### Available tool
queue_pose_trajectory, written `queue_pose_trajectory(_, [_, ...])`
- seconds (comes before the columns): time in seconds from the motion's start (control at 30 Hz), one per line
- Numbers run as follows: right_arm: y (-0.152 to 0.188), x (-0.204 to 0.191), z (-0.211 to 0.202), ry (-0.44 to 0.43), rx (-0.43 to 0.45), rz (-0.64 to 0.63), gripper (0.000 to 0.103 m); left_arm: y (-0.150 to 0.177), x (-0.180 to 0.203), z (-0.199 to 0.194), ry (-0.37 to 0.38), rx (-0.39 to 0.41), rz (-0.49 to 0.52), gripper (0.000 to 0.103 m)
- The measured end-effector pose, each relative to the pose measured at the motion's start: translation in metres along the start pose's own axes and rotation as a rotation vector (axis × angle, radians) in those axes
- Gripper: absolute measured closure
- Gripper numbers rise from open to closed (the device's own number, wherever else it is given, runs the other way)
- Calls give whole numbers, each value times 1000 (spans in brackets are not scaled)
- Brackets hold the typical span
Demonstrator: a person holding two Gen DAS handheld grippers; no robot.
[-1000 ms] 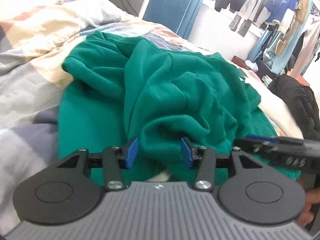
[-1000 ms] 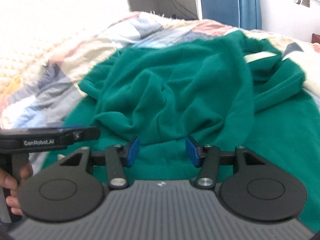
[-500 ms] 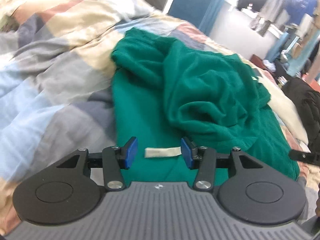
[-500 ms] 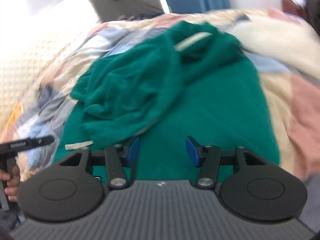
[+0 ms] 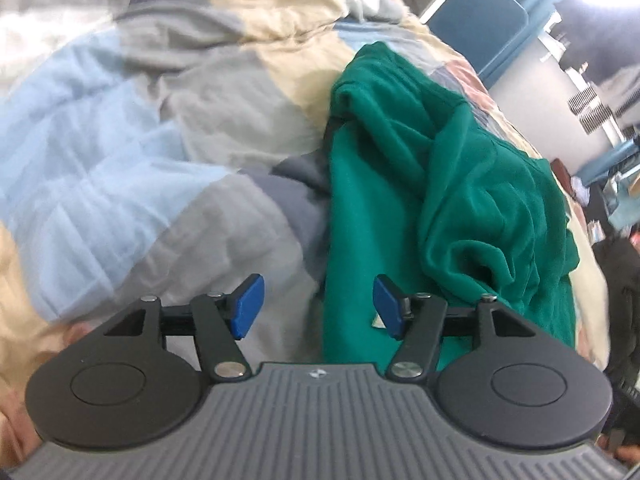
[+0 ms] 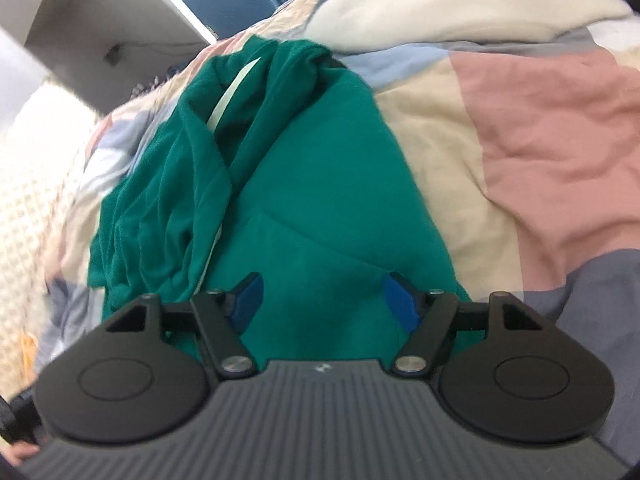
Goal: Fold large clothes
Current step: 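Lift the hem with both grippers and fold it toward the hood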
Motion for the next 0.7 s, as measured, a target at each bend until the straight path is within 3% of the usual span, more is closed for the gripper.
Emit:
queue_pose_trajectory(0.03, [-2,1,-3,4,12,1,33,0,0,3,21,-10,-7,37])
queue_pose_trajectory(0.1, [-5,2,-9,32,54,7,21,2,3,7,44,-22,3,37])
queue_pose_trajectory(0.23, [-19,14,-15,68,89,37,20,6,12,22,71,-90,8,37])
queue_pose_trajectory(0.33, [-30,34,-8,99,52,85,19,8,16,36,75,-155,-3,37])
queue_pose_trajectory(0.4, [-33,49,1,71,-4,149,19,11,16,45,79,-202,-28,37])
queue_pose_trajectory(0.53, [-24,68,22,-75,-126,309,17,16,19,54,101,-247,-42,37])
queue_pose_trajectory(0.6, [-22,61,22,-93,-135,282,17,18,22,57,129,-277,-51,37])
queue_pose_trajectory(0.7, [-20,49,20,-224,-151,267,17,21,27,58,208,-325,-51,38])
Point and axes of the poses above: each gripper's, at about its wrist camera, not at the fingertips, and z roughly the way its jaws point, x to its right, y to its underside, the point moved 1 cm from there along z, roughly the way its jaws point, and after that the axes turned 9 degrees about -y, right-handed, at the moved point
